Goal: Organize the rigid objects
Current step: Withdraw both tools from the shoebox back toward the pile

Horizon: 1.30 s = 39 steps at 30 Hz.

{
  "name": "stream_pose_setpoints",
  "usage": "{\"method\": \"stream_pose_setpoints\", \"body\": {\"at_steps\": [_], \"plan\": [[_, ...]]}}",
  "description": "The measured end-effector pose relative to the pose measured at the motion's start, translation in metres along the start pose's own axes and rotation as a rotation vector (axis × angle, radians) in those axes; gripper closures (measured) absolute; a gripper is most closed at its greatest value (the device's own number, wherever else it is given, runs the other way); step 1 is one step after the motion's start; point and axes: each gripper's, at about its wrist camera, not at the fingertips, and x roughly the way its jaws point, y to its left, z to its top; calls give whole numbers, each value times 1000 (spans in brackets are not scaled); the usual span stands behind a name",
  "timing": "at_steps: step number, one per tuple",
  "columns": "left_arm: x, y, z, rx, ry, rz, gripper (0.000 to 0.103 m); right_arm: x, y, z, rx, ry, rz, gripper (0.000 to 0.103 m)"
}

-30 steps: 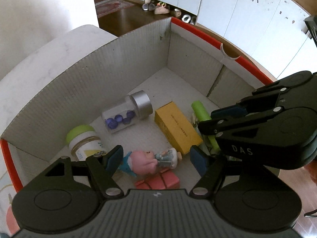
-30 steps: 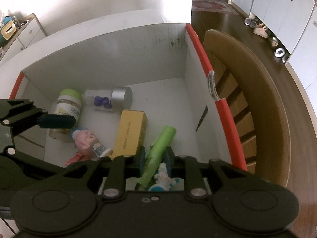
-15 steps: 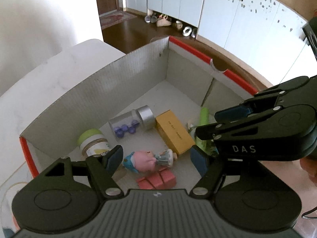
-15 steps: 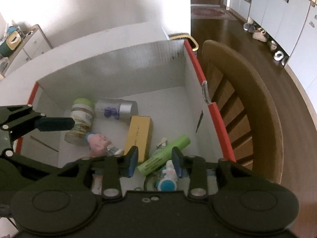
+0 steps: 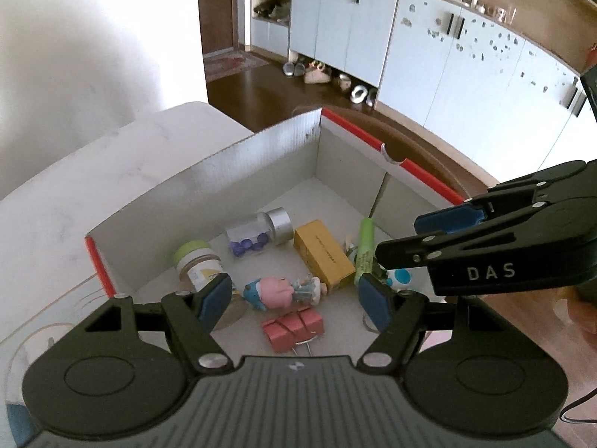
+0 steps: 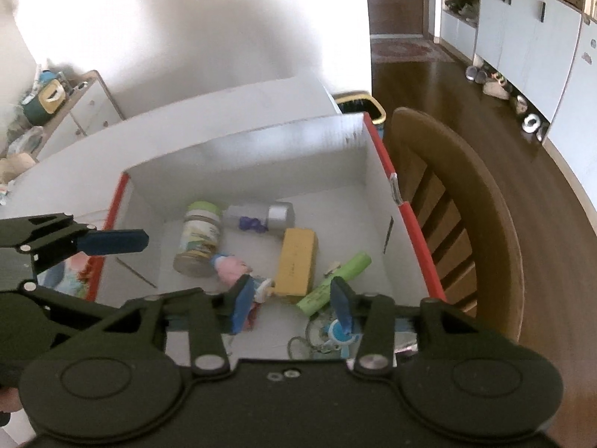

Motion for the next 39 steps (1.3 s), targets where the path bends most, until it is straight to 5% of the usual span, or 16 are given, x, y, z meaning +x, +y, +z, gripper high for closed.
{"method": "stream_pose_setpoints", "body": {"at_steps": [19,39], "plan": [[-68,27,-28,-73,-146,5,28,-55,44,-19,-26,-141,39,40],[-129,119,-90,-138,-210,8,24,-58,164,-66,-29,-237,63,15]]}}
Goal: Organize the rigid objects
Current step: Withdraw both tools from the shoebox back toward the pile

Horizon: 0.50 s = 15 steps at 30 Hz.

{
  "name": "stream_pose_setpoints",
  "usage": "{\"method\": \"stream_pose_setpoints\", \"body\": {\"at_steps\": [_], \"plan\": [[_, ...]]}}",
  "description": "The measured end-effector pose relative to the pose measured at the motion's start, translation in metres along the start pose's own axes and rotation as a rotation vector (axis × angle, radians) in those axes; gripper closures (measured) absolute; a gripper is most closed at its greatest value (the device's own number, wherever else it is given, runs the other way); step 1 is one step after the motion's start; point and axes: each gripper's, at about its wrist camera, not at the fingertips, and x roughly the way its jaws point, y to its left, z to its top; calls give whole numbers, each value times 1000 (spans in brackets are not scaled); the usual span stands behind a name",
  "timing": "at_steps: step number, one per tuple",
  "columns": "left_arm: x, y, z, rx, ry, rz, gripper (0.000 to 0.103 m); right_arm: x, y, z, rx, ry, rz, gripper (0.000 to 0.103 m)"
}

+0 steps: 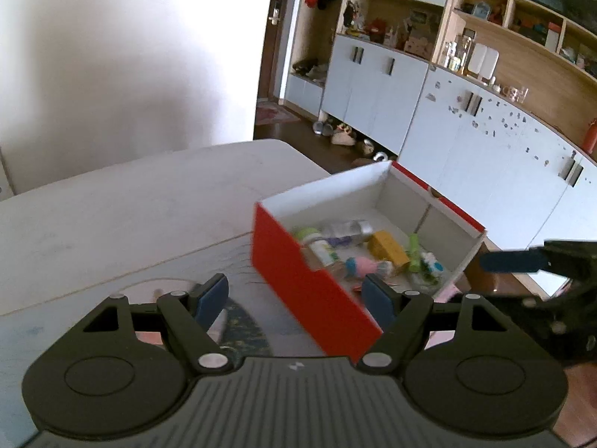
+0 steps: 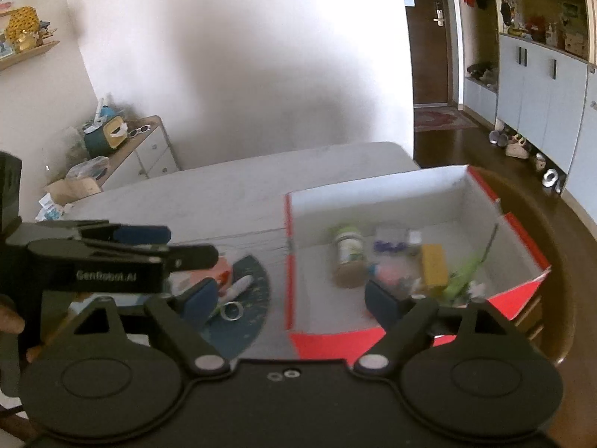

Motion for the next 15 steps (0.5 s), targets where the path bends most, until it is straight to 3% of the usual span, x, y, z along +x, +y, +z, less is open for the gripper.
{"method": "stream_pose_setpoints", "body": {"at_steps": [4,15], "plan": [[-6,26,-5,-16,0,5,19,8,22,-8,0,3,0,10],[-3,84,-15,-26,7,55,18,37,81,-24,-77,25,-31,5]]}}
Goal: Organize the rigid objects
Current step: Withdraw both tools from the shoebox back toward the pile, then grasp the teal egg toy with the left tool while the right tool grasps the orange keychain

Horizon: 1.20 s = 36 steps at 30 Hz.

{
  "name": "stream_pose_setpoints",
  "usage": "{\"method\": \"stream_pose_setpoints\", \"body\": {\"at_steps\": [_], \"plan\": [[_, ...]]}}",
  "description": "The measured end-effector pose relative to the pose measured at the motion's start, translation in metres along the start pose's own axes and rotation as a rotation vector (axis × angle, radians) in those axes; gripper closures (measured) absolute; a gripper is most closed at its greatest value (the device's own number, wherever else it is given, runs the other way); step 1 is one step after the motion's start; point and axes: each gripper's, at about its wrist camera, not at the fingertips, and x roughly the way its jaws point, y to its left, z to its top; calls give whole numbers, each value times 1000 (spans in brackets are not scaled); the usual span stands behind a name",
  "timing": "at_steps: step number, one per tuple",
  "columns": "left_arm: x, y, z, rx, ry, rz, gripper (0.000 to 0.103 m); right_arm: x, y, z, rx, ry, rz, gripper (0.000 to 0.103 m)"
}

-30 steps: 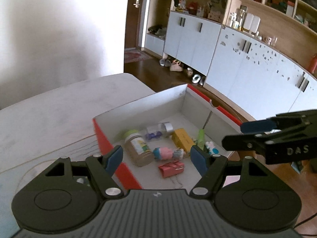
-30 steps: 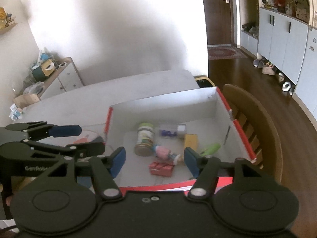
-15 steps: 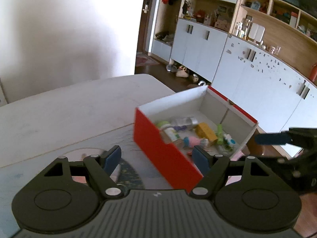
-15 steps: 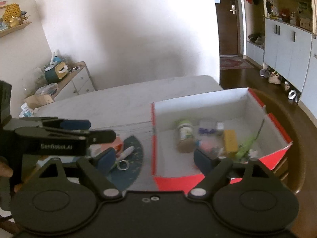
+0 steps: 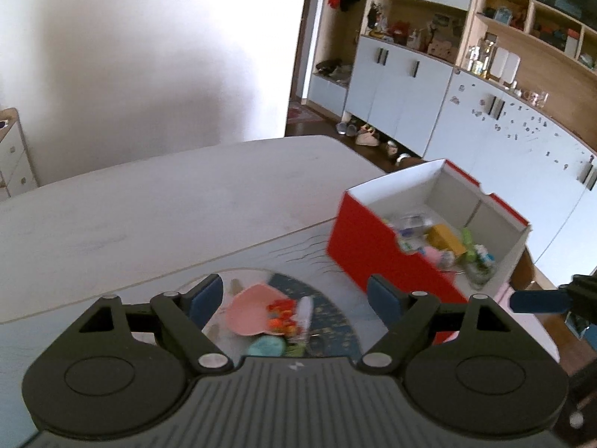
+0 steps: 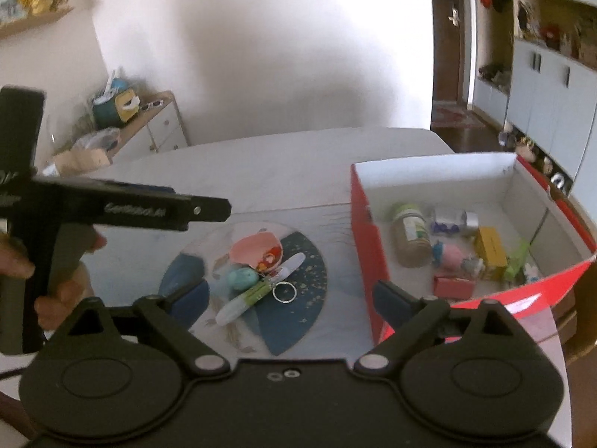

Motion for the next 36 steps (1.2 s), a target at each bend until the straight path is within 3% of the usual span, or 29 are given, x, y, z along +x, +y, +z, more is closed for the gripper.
{"method": "stream_pose_setpoints", "body": {"at_steps": [7,15,29,36], "plan": [[16,37,-10,-68,-18,61,14,31,21,-5,-7,51,-23,5],[42,63,-21,-63,14,97,14,60,38,-10,-17,101,-42,5],[71,67,-58,33,81,24,14,92,20,10,6,118,-75,11],[82,57,-74,70,94,-1,14,115,16,22,21,142,-67,20]]}}
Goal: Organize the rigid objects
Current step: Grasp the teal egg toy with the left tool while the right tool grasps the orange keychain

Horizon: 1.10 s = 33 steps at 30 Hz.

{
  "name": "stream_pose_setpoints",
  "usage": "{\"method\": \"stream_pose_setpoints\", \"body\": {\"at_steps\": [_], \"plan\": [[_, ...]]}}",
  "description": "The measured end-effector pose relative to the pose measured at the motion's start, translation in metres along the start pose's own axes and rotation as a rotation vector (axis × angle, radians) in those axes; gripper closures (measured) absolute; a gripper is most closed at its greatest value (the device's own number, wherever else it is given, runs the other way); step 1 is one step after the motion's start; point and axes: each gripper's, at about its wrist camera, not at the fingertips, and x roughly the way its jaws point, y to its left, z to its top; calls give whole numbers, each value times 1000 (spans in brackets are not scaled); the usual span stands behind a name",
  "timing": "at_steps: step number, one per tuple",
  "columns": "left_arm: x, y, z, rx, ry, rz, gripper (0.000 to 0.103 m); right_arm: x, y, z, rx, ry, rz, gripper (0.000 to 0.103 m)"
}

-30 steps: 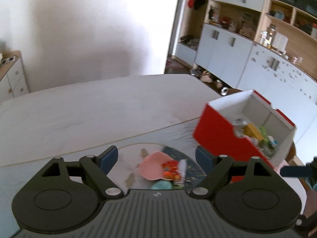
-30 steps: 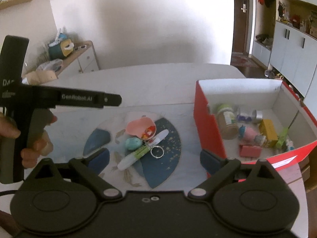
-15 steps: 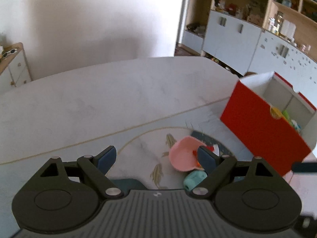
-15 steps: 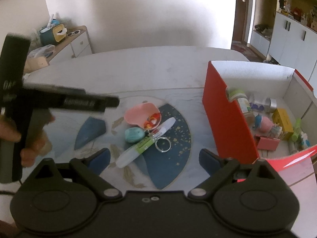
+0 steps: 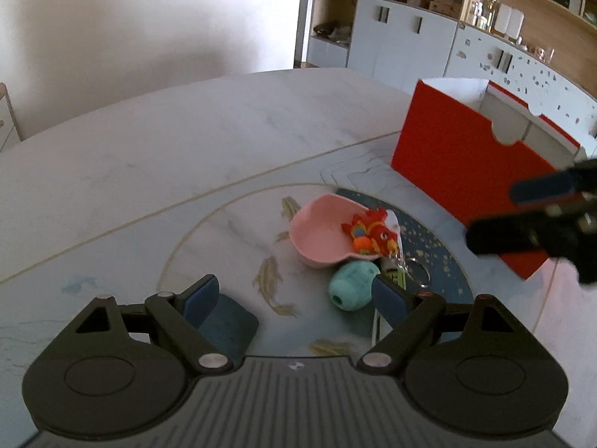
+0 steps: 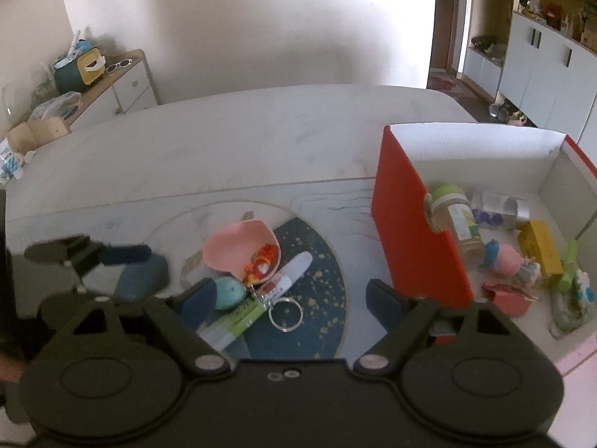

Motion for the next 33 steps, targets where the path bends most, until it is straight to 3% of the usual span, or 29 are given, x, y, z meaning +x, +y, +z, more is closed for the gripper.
{"method": "stream_pose_setpoints", "body": {"at_steps": [7,12,16,18,24,33], "plan": [[11,-9,-3,-2,9,-19,14,27,7,8,-10,50,9,33],[13,-15,-2,2,-11,-37,14,44,10,11,18,92,26,53],[14,-17,-3,-1,-13,-57,14,51,13,12,25,104,33,64],[14,-18,-4,-4,-15,-65,24,53,14,12,21,108,34,68],[14,-18,-3,-24,-10,-93,39,56,22,13,12,111,45,81],[14,-14,1,-74,4,-110,68,54,23,15,18,97,37,92]]}}
